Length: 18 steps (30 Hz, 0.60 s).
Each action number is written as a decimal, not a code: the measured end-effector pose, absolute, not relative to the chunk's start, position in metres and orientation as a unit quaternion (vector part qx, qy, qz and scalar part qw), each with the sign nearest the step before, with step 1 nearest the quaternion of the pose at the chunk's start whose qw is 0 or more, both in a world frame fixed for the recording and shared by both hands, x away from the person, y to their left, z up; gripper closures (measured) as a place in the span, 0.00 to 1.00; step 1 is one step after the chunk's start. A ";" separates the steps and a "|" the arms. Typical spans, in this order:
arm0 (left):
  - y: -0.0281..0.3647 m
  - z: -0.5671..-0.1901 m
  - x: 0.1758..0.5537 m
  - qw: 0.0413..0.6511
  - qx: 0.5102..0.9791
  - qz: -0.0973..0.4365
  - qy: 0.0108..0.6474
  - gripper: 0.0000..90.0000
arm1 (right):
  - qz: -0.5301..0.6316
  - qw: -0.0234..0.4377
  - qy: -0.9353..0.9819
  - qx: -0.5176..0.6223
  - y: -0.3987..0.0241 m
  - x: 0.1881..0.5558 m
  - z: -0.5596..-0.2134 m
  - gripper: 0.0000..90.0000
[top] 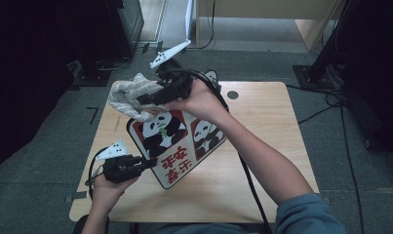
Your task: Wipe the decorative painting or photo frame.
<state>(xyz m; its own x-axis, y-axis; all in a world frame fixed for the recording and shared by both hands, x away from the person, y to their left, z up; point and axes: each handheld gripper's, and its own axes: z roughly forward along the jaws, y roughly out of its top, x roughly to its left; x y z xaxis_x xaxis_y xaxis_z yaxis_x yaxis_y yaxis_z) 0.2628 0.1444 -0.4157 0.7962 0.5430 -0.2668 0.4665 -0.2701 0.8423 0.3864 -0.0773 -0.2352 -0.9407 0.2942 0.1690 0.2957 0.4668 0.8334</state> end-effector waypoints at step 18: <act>0.145 -0.416 0.263 0.512 0.799 0.038 0.315 0.85 | -0.491 -0.004 -0.850 -0.191 -0.096 0.397 -0.237 0.62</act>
<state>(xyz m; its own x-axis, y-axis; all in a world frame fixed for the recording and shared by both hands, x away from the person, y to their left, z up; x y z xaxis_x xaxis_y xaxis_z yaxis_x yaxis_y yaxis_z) 0.2625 0.1450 -0.4156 0.7989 0.5415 -0.2618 0.4642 -0.2782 0.8409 0.3970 -0.0959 -0.2368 -0.9273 0.3279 0.1804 0.3202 0.4453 0.8362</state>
